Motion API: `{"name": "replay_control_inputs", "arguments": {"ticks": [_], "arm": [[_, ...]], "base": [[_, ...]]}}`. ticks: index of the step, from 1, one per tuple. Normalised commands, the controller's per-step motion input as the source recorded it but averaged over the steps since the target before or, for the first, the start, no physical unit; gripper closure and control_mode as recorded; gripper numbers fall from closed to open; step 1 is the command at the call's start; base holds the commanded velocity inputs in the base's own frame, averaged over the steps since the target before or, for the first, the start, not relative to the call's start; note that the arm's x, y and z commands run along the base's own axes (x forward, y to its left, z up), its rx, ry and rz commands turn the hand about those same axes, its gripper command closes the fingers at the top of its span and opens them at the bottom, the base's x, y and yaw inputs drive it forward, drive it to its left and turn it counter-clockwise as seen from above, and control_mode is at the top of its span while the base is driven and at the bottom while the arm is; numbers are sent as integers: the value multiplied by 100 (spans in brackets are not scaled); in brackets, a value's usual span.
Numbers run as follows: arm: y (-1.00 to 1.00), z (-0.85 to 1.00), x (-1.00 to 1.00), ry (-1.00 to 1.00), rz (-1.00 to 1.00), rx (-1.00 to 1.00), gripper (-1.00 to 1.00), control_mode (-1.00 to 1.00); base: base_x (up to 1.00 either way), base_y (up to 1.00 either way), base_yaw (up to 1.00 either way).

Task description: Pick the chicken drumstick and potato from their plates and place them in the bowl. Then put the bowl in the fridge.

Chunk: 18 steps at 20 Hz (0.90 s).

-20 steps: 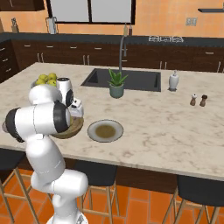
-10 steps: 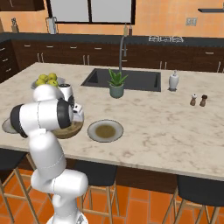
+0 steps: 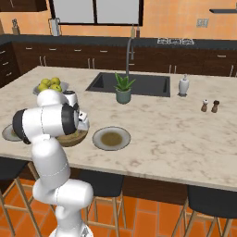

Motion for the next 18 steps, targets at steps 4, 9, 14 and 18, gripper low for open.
{"name": "replay_control_inputs", "arguments": {"ticks": [4,9,14,18], "arm": [[0,0,0,0,0,0,-100,-100],[0,9,-8,0,0,0,-100,-100],[0,31,-35,0,-1,0,-100,-100],[10,55,-95,-1,-8,0,-100,-100]], "base": [[0,0,0],[0,0,0],[0,0,0],[0,0,0]]}}
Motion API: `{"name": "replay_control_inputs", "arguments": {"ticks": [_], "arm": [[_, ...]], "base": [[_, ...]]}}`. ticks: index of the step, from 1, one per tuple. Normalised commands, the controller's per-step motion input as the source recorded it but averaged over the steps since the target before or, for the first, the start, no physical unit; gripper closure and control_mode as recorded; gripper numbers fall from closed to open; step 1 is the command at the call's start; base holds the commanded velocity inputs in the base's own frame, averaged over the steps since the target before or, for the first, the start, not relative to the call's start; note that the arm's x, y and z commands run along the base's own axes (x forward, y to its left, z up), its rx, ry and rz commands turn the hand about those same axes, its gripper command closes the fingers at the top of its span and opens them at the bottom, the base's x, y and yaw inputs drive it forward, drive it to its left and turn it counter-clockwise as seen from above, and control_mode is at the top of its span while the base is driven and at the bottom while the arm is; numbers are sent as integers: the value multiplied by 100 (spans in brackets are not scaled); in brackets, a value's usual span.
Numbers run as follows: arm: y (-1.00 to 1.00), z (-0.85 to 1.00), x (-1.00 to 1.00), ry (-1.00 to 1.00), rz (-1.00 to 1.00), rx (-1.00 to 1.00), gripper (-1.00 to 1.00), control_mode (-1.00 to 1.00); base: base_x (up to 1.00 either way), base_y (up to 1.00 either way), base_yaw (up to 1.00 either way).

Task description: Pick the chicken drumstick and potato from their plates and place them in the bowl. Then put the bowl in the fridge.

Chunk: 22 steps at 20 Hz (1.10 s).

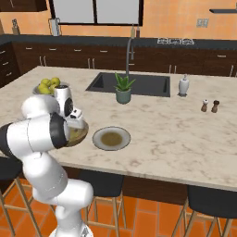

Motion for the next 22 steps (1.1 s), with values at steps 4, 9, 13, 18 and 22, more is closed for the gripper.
{"name": "replay_control_inputs", "arguments": {"ticks": [4,9,13,18,22], "arm": [[63,45,-73,0,-14,0,-100,-100],[53,48,-46,3,-12,1,-100,-100],[88,21,-2,6,1,0,-100,-100],[100,0,13,12,9,-3,-100,-100],[97,0,30,3,0,-6,-100,-100]], "base": [[0,0,0],[0,0,0],[0,0,0],[0,0,0],[0,0,0]]}}
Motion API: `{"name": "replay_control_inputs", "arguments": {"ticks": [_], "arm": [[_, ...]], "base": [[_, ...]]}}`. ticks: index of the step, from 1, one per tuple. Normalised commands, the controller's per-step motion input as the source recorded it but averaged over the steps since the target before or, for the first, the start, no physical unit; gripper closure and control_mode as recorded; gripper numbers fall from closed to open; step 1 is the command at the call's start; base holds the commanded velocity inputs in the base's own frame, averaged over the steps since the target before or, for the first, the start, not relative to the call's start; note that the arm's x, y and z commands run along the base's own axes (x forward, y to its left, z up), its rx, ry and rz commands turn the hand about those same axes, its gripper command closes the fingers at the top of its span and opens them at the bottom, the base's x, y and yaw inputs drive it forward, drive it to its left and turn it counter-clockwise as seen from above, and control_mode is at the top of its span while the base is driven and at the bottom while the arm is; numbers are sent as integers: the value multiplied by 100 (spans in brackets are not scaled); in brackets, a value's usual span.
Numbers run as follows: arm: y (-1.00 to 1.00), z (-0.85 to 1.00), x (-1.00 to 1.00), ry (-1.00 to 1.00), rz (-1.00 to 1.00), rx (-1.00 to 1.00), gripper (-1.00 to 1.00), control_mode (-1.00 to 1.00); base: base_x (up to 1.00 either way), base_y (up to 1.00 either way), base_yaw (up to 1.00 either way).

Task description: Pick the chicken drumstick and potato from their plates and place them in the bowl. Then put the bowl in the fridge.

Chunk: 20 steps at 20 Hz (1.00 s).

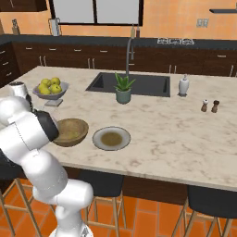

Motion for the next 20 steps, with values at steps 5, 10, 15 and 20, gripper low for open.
{"name": "replay_control_inputs", "arguments": {"ticks": [5,10,15,20], "arm": [[77,0,35,0,-2,-10,-100,-100],[47,0,30,0,-6,-6,-100,-100],[14,-7,19,-2,-3,0,-100,-100],[2,-21,43,-4,0,1,-100,-100]], "base": [[0,0,0],[0,0,0],[0,0,0],[0,0,0]]}}
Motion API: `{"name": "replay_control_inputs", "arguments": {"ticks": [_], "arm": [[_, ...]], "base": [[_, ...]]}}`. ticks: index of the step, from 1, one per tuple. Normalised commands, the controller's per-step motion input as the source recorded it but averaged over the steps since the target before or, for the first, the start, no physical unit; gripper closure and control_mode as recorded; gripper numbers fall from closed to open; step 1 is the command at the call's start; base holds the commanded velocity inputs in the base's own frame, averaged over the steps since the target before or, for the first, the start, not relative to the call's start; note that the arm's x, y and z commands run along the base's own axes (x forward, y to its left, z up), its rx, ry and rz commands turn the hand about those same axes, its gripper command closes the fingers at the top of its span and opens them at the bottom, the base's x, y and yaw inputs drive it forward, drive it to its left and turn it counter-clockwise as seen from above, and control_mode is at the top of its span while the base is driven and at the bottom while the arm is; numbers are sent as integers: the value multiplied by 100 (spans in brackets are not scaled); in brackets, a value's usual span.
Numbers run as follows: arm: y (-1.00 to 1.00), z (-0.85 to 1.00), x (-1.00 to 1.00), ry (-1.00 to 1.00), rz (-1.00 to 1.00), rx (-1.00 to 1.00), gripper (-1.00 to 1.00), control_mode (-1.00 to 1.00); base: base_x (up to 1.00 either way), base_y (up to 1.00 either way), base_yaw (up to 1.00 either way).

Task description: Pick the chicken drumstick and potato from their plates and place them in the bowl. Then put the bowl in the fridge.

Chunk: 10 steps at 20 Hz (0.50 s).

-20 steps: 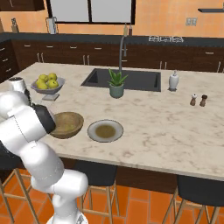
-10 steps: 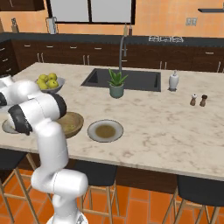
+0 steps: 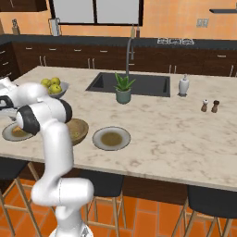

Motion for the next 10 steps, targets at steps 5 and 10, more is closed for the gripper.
{"name": "replay_control_inputs", "arguments": {"ticks": [5,10], "arm": [[0,-42,30,-13,0,7,-100,-100],[1,-35,34,-16,0,16,-100,-100]], "base": [[0,0,0],[0,0,0]]}}
